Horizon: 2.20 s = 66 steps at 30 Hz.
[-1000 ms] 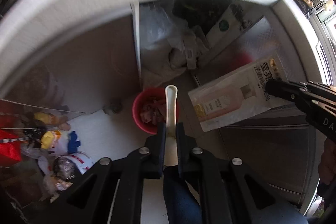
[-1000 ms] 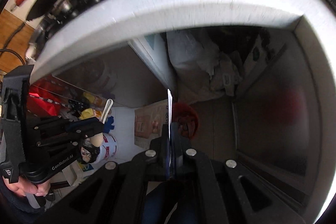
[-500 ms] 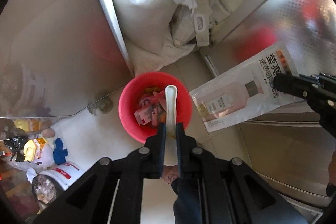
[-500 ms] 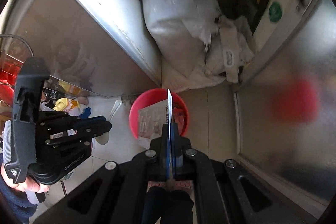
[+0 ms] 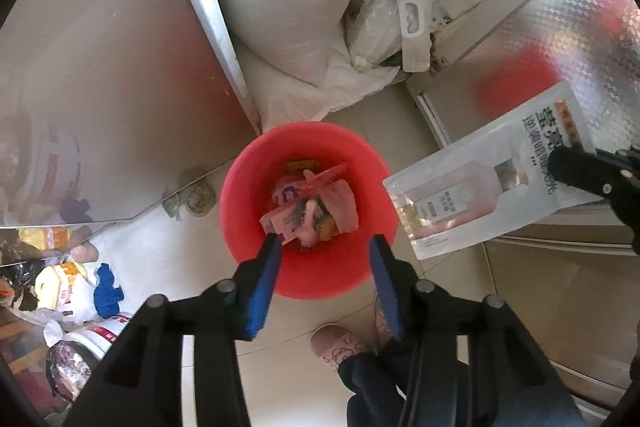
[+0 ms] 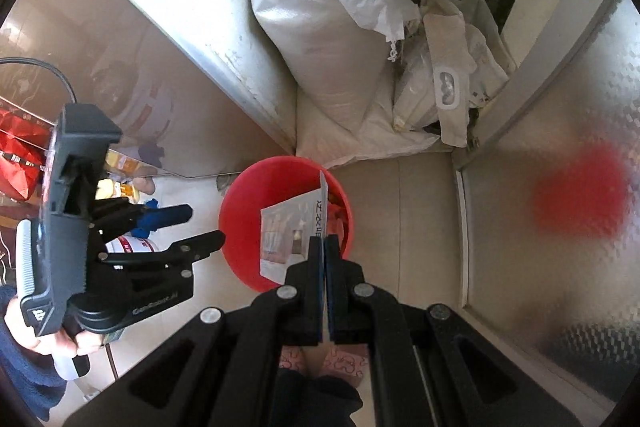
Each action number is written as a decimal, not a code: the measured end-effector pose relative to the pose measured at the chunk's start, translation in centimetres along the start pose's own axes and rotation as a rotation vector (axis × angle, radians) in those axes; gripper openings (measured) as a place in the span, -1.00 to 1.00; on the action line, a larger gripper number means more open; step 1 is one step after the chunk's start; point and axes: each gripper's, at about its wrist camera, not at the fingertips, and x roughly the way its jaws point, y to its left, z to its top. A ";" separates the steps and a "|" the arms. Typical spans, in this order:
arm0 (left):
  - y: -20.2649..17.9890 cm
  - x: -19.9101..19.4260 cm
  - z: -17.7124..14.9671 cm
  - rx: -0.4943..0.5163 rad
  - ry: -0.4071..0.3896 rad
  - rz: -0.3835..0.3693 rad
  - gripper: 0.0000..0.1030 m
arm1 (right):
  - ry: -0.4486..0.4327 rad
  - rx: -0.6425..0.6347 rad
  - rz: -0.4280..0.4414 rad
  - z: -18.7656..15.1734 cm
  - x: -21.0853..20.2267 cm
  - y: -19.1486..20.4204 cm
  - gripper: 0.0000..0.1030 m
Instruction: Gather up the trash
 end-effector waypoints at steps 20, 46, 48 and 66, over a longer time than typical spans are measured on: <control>3.3 -4.8 -2.5 -0.065 -0.100 0.079 0.83 | 0.034 -0.022 0.004 0.5 -0.1 3.0 -0.98; 10.1 0.4 -6.9 -0.187 -0.029 0.128 0.99 | 0.131 -0.134 -0.046 0.3 10.4 7.7 0.47; 10.0 -0.4 -7.0 -0.195 -0.041 0.121 0.99 | 0.121 -0.130 -0.068 0.2 9.7 7.6 0.53; -1.0 -29.1 -6.2 -0.165 -0.255 0.117 0.99 | -0.075 -0.068 -0.057 1.5 -20.1 7.8 0.99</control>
